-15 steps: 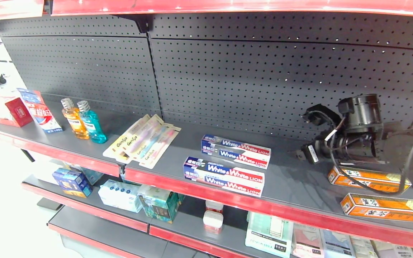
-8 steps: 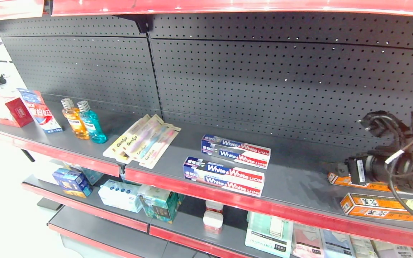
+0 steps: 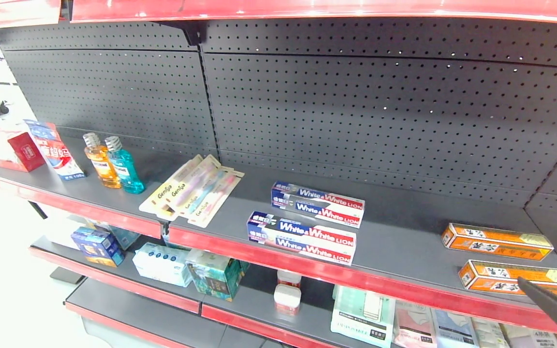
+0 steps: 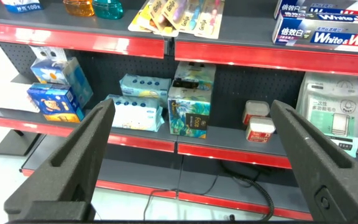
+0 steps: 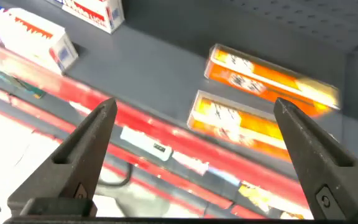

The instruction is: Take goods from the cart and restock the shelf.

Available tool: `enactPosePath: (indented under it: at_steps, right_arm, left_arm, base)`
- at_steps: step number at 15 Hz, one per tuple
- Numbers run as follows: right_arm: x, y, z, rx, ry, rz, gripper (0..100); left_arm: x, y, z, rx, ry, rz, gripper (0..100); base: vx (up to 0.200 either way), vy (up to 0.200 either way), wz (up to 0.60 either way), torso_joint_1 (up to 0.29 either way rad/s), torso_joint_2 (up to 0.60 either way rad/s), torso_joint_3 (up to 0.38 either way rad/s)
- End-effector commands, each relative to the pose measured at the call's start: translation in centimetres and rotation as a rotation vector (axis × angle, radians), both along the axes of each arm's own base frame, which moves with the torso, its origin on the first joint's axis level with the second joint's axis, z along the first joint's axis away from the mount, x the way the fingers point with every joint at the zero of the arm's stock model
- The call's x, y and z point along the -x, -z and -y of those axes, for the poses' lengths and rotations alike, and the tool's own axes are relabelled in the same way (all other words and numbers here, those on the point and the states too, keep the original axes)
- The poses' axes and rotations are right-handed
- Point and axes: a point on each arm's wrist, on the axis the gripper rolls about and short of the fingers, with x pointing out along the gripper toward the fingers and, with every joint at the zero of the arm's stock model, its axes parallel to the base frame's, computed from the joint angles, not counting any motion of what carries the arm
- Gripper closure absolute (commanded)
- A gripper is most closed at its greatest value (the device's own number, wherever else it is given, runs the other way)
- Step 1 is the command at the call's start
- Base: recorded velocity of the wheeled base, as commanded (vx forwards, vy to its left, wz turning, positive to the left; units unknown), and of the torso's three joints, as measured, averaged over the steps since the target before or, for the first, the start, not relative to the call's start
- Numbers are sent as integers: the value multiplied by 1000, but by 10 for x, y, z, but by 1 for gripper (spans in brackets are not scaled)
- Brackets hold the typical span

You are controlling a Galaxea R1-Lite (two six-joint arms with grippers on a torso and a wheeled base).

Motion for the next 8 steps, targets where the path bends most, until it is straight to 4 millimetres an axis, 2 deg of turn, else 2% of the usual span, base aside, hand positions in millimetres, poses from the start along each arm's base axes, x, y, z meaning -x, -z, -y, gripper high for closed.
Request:
enactPosePath:
  at_steps: [1,4,8]
  right_arm:
    - [57,35,2,6,-5,188,0]
    - [73,46,1,5,-3,193,0]
    - [83,50,0,10,18,234,0]
  left_arm:
    - [0,0,0,0,0,-1,0]
    - [0,0,0,0,0,0,0]
    - [0,0,0,0,0,-1,0]
  base:
    - [0,0,0,0,0,0]
    - [0,0,0,0,0,0]
    - [0,0,0,0,0,0]
